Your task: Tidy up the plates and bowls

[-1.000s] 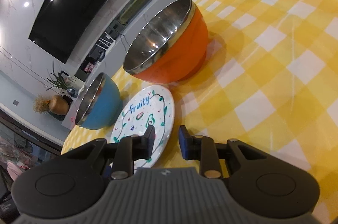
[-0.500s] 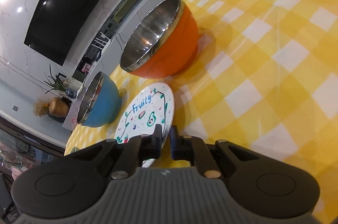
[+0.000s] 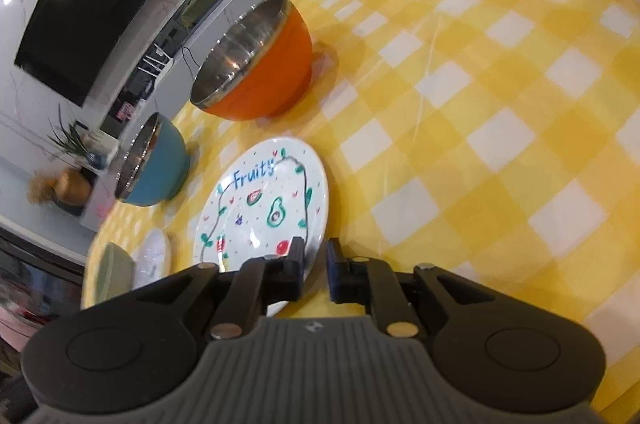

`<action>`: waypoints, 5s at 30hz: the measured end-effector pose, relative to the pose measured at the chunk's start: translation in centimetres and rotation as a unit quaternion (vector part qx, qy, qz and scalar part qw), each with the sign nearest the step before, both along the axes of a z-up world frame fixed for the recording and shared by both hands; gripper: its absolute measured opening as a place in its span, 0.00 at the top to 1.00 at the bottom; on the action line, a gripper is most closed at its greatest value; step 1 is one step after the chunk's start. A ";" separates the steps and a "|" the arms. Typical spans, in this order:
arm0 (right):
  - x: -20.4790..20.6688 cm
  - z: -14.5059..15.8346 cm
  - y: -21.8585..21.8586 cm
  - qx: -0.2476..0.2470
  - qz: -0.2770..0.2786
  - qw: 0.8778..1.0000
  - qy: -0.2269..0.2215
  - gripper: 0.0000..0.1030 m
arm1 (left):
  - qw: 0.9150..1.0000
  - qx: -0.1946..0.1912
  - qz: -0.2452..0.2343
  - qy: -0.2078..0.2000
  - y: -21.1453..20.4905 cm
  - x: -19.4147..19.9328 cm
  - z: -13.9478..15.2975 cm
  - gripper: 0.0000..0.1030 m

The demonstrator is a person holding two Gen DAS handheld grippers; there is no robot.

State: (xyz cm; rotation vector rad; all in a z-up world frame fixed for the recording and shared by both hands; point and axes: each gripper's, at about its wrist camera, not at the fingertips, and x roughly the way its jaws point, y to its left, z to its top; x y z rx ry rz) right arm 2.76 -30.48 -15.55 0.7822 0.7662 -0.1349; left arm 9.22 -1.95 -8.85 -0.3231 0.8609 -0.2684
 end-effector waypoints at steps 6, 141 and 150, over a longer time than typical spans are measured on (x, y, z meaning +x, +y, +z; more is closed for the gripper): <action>0.5 1.1 -0.2 -0.043 0.001 0.999 -0.029 0.71 | 1.000 0.006 0.013 -0.019 0.2 0.9 0.4 0.88; 0.4 2.7 15.4 -0.161 0.163 0.969 -0.095 0.61 | 0.993 0.070 0.093 -0.032 10.3 -3.1 4.5 0.68; 3.4 2.5 14.1 -0.118 0.134 0.981 -0.081 0.51 | 0.995 0.062 0.081 -0.020 9.0 0.8 3.8 0.53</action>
